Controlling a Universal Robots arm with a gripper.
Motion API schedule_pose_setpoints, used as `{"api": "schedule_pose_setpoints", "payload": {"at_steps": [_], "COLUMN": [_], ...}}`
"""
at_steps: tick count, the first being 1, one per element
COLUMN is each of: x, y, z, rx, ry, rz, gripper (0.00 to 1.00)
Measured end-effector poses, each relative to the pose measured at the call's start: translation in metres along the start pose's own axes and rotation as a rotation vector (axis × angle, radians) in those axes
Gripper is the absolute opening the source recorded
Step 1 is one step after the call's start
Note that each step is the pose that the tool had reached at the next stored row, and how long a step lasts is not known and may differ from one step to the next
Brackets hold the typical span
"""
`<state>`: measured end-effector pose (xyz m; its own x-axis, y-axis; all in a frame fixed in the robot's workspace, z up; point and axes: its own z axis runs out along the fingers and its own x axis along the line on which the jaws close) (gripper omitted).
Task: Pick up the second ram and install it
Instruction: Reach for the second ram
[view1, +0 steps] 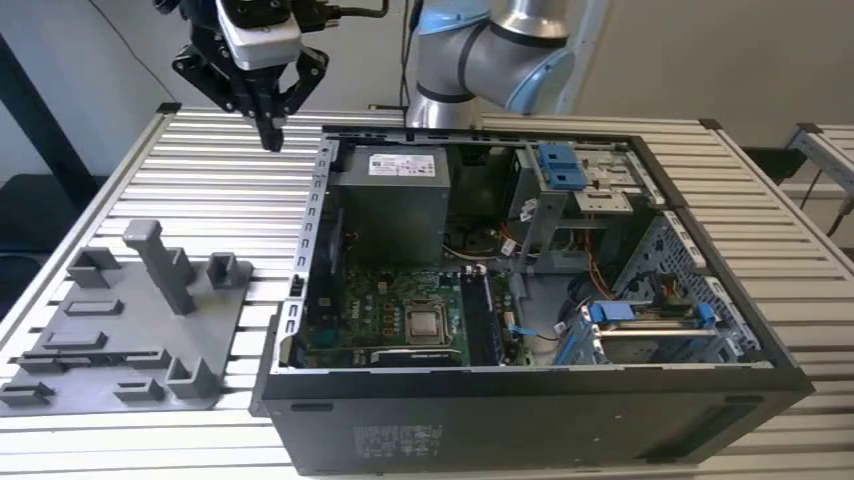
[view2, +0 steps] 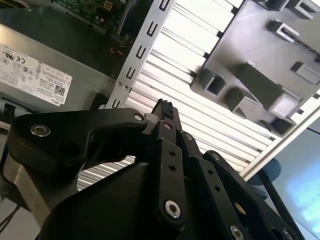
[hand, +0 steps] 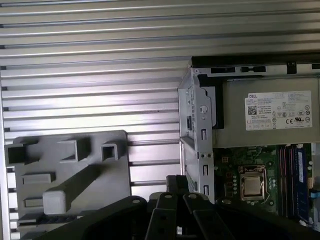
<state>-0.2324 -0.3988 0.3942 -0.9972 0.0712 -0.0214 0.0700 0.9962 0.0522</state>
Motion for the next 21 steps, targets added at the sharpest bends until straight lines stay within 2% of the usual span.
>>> {"api": "schedule_pose_setpoints", "payload": {"at_steps": [4, 10, 21], "x": [0.0138, 0.0300, 0.0712], "y": [-0.0009, -0.0021, -0.0051], "z": [-0.0004, -0.0008, -0.0018], "rx": [-0.0006, -0.0012, -0.0032], "ry": [-0.0002, -0.0002, -0.0002], "rz": [0.000, 0.000, 0.000], "gripper": [0.11, 0.11, 0.11]}}
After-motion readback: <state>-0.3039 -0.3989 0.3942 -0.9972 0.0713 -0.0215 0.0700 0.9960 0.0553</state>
